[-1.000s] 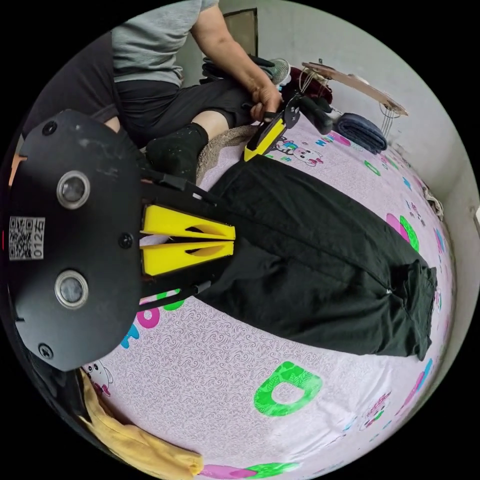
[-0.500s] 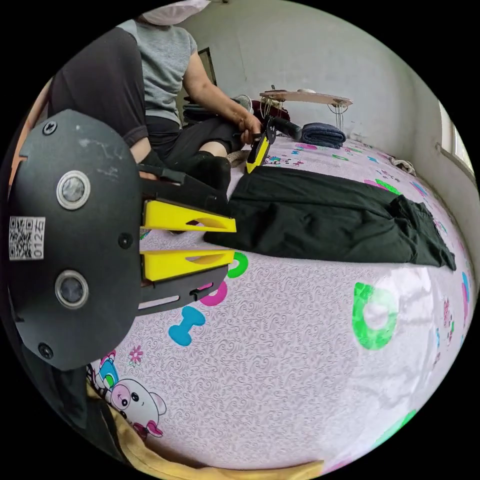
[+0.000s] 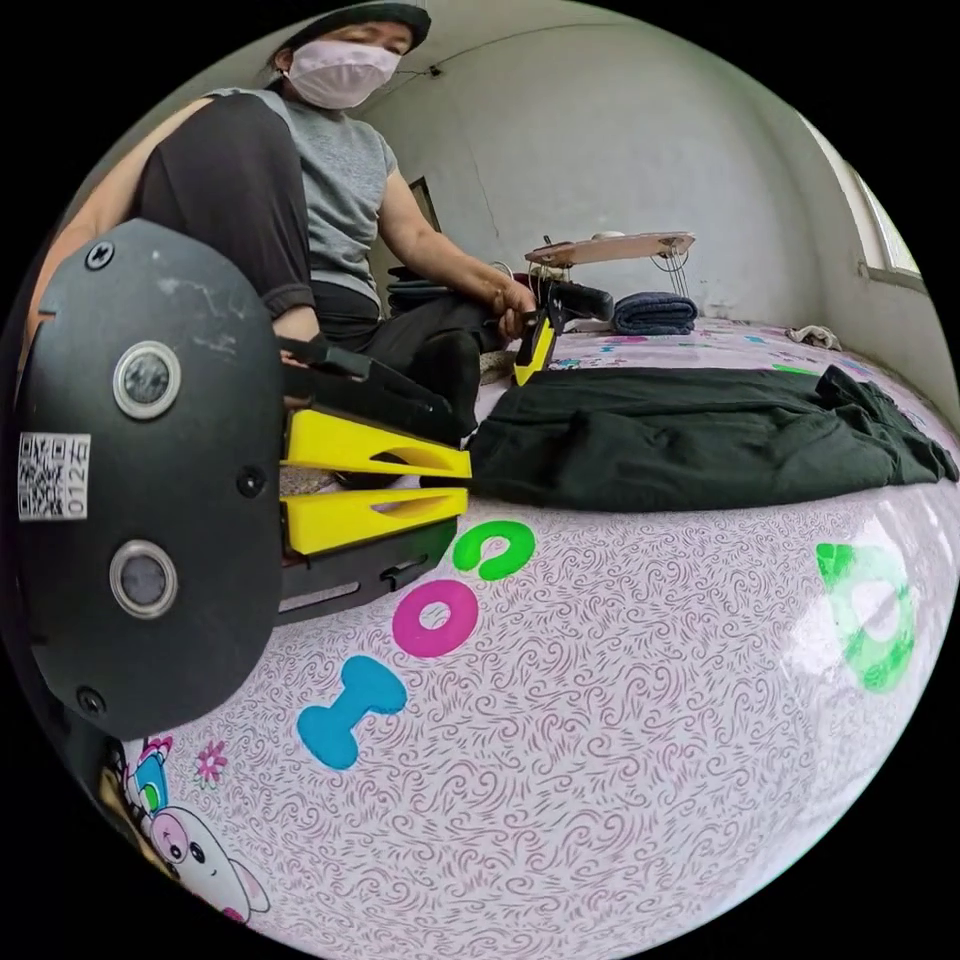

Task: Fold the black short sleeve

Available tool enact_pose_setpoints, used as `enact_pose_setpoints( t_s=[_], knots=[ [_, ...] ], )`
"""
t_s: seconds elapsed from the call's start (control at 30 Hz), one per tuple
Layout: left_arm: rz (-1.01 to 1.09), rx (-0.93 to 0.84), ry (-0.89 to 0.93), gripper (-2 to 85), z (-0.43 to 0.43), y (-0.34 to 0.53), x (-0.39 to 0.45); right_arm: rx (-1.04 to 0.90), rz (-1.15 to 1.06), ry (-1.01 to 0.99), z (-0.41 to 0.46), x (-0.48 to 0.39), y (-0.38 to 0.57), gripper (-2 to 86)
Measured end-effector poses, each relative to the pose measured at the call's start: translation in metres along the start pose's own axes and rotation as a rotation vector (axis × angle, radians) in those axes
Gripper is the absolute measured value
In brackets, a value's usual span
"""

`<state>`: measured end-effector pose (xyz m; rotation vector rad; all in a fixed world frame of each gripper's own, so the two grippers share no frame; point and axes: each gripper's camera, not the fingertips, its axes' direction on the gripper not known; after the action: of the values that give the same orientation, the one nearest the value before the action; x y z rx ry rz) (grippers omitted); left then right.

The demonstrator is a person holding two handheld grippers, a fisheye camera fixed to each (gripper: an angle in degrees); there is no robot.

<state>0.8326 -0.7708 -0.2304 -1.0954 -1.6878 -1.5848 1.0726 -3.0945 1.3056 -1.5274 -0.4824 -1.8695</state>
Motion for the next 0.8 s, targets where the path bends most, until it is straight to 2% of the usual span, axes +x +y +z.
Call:
enact_pose_setpoints(
  t_s=[0.13, 0.3, 0.4, 0.7, 0.8],
  knots=[
    [0.040, 0.058, 0.028, 0.9, -0.015, 0.010, 0.010, 0.092, -0.042, -0.107, 0.001, -0.011, 0.028, 0.1],
    [0.130, 0.303, 0.192, 1.3, -0.065, 0.045, 0.036, 0.191, -0.120, -0.202, -0.012, -0.044, 0.059, -0.2],
    [0.178, 0.396, 0.209, 1.3, -0.088, 0.070, 0.054, 0.212, -0.181, -0.221, -0.019, -0.071, 0.076, -0.3],
    [0.264, 0.537, 0.211, 1.4, -0.118, 0.147, 0.101, 0.270, -0.335, -0.220, -0.016, -0.149, 0.158, -0.4],
    [0.300, 0.556, 0.195, 1.5, -0.121, 0.175, 0.119, 0.226, -0.372, -0.198, -0.003, -0.169, 0.193, -0.3]
  ],
)
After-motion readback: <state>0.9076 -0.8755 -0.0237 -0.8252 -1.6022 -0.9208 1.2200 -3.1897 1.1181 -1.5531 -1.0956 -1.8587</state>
